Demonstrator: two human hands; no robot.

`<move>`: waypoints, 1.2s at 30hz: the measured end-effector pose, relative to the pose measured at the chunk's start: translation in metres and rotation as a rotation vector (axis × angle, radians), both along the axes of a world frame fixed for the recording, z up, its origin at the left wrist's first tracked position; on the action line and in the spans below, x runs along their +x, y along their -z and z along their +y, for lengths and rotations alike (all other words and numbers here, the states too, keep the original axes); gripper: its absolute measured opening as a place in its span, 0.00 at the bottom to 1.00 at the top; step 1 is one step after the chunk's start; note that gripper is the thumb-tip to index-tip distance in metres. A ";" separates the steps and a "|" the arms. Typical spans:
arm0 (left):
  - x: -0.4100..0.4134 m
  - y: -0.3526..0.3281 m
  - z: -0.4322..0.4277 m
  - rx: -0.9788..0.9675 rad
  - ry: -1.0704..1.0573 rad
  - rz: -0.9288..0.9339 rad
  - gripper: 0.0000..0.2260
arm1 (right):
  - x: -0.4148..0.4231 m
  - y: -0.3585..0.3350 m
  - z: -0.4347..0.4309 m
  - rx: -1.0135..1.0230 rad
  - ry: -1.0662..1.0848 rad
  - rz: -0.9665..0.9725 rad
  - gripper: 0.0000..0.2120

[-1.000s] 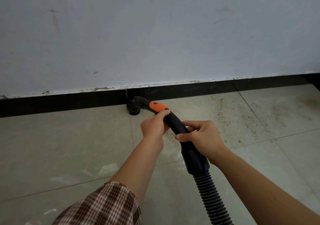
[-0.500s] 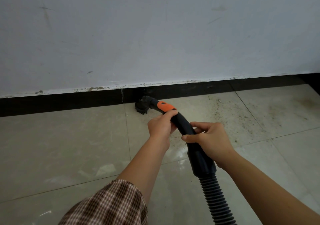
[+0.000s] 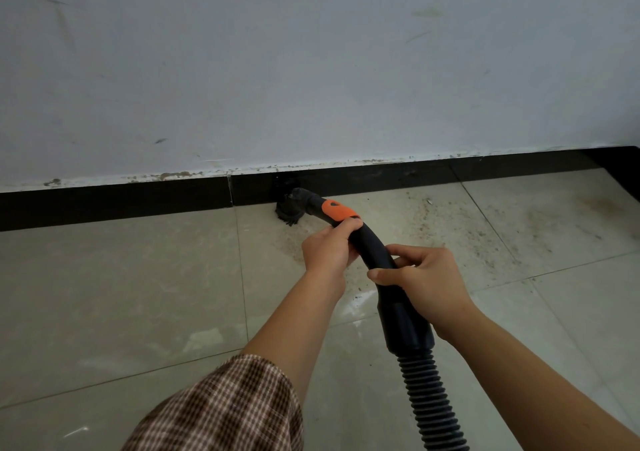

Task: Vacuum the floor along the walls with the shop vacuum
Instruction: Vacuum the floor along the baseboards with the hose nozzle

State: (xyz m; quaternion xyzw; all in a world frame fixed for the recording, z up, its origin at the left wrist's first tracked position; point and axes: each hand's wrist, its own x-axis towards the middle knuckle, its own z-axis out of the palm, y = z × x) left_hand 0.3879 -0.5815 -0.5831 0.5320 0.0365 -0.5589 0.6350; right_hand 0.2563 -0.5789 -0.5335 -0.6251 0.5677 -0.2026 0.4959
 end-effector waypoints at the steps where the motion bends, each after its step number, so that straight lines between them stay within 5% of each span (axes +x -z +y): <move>1: -0.002 0.000 -0.001 -0.001 0.003 0.001 0.06 | -0.001 0.001 0.000 0.005 0.012 -0.001 0.16; 8: -0.009 -0.003 -0.003 -0.014 0.046 0.006 0.05 | -0.007 0.004 -0.001 -0.038 0.060 0.054 0.23; 18: -0.012 -0.008 0.007 0.003 0.027 0.068 0.06 | -0.011 -0.003 0.003 -0.014 0.017 0.025 0.13; 36: -0.018 -0.019 0.036 0.106 -0.136 0.071 0.07 | -0.012 -0.019 0.020 0.081 -0.042 -0.004 0.15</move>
